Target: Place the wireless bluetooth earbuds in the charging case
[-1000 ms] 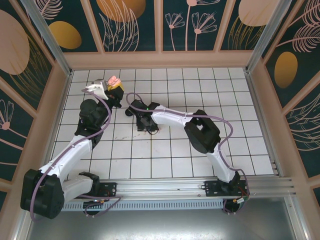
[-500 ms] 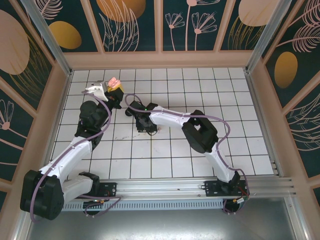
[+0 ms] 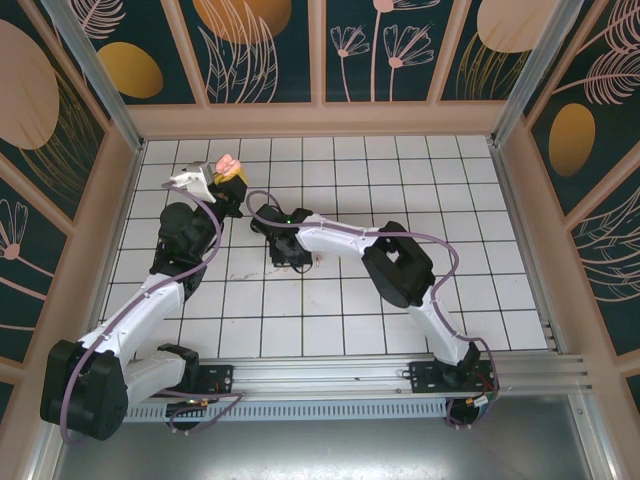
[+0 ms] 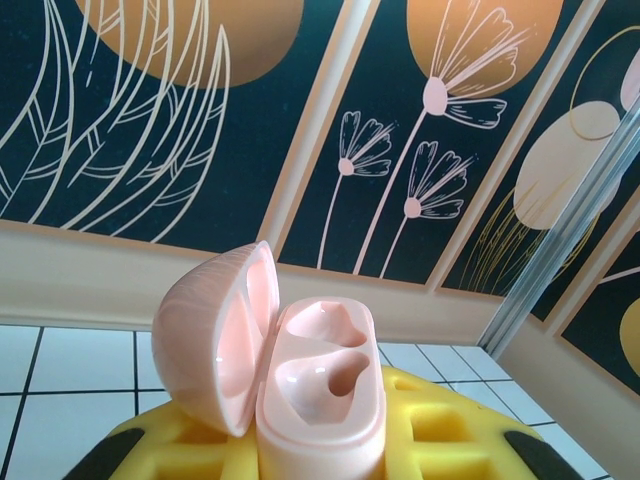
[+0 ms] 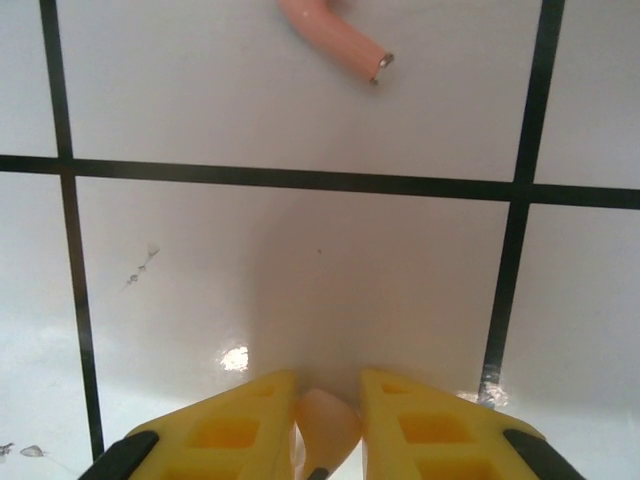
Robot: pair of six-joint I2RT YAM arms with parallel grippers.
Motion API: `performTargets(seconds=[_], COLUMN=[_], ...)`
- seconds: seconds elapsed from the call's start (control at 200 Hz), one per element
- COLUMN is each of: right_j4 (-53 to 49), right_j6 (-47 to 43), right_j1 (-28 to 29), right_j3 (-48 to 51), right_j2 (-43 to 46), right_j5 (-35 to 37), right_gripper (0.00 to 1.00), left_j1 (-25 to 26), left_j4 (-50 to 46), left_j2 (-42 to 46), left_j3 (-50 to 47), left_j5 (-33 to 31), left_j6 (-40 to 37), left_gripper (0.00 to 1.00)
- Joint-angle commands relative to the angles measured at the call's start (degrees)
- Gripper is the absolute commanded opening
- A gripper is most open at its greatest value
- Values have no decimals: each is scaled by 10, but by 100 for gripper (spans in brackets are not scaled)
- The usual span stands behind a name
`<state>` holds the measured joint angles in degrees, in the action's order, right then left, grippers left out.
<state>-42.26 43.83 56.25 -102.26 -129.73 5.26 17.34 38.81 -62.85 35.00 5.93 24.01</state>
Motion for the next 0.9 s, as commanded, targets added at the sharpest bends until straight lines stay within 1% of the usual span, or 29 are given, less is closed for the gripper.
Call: performTargets(seconds=[0.0, 0.21, 0.375, 0.505, 0.686, 0.896], right_j4=[-6, 19, 29, 39, 50, 67], right_j6=[1, 5, -7, -25, -59, -97], right_j1=[10, 7, 0, -10, -29, -66], right_j3=[7, 41, 63, 82, 109, 134], right_j2=[-1, 48, 86, 123, 178, 246], right_j5=[10, 35, 58, 76, 102, 109], right_gripper=[21, 20, 19, 19, 19, 18], left_j1=[-3, -3, -2, -2, -2, -2], left_j4=[30, 23, 11, 7, 20, 33], left_j2=[12, 16, 25, 26, 25, 24], left_j3=[-5, 3, 10, 13, 2, -12], left_j5=[6, 17, 21, 40, 97, 160], left_j6=[12, 13, 7, 0, -9, -27], left_gripper=[0, 0, 0, 0, 0, 0])
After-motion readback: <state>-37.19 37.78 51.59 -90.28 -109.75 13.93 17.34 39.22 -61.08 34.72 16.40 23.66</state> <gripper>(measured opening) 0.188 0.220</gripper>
